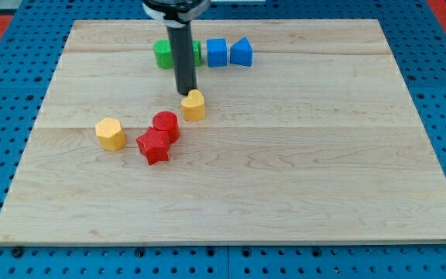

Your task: Separate red blocks and heart from hexagon

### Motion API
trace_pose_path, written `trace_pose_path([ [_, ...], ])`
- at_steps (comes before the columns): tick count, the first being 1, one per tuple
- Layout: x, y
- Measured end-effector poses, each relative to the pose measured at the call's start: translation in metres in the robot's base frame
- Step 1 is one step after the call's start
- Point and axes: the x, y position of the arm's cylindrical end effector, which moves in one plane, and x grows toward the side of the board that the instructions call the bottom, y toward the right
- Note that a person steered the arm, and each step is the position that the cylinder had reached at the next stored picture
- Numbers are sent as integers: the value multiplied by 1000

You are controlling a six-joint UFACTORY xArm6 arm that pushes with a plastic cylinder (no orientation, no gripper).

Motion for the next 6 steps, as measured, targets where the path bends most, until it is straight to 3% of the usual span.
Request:
trace_pose_path([
  [1, 38, 15],
  [3, 50, 44],
  [5, 77, 112],
  [6, 95, 82],
])
